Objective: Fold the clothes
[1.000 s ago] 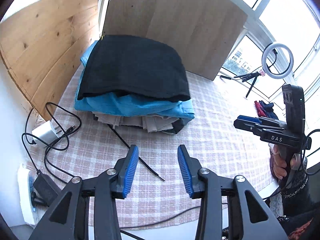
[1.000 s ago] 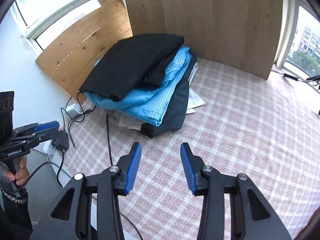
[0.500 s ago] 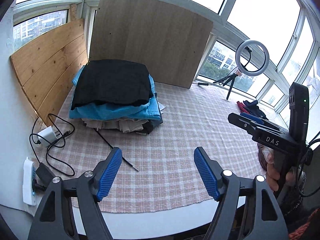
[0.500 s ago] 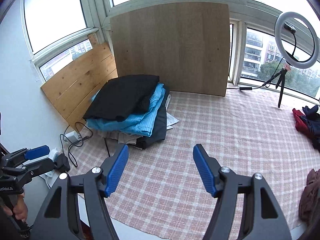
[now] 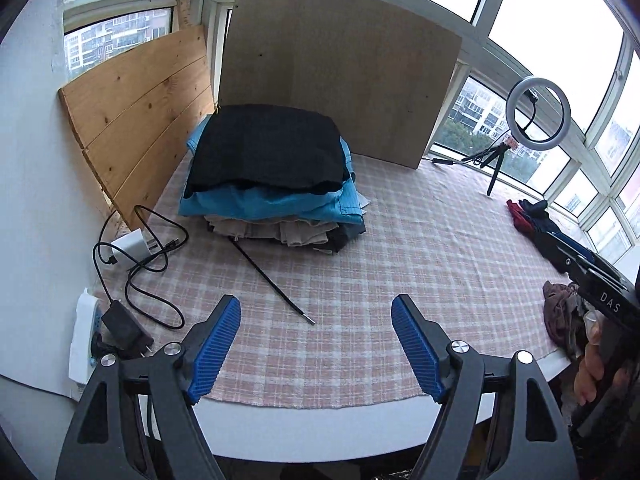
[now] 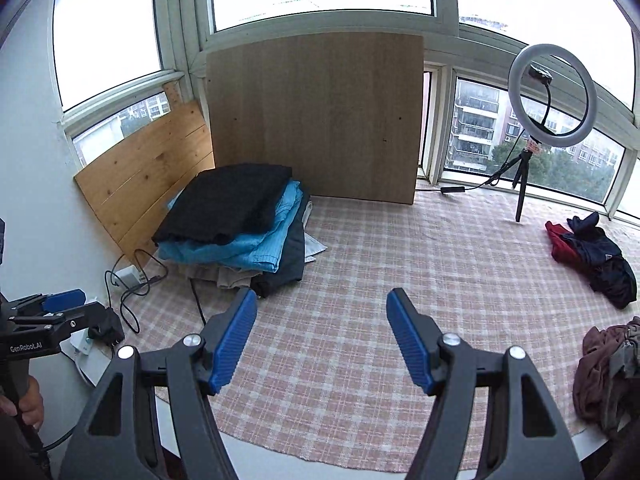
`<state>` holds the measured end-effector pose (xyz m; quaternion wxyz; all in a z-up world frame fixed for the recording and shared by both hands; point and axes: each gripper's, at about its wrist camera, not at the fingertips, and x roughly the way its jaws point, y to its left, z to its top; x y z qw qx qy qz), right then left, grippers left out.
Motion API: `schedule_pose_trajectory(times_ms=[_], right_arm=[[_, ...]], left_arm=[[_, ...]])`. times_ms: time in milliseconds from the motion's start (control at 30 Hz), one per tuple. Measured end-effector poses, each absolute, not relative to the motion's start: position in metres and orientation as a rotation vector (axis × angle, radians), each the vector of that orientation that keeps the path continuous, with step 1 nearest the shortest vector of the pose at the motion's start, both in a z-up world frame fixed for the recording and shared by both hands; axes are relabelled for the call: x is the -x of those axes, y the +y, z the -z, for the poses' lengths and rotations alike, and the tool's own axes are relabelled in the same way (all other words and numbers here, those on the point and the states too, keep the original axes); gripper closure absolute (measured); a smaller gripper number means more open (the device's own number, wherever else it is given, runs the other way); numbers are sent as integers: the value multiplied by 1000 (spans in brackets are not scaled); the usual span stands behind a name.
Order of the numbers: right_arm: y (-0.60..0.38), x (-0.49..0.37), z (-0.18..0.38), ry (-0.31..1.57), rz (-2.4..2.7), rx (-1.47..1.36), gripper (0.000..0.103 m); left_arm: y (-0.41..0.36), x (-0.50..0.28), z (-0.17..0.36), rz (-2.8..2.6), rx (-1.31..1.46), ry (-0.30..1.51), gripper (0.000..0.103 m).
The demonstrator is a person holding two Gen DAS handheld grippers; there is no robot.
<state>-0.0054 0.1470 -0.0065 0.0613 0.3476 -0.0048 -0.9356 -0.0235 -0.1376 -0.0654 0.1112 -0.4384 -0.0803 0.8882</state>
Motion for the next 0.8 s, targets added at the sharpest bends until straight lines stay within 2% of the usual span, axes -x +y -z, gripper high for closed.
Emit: schedule_pose_trajectory(times_ms=[800], right_arm=[[149,15,13,13,2838,-1096,36]], left_arm=[[-148,45,61,-2599,1301,-306,26]])
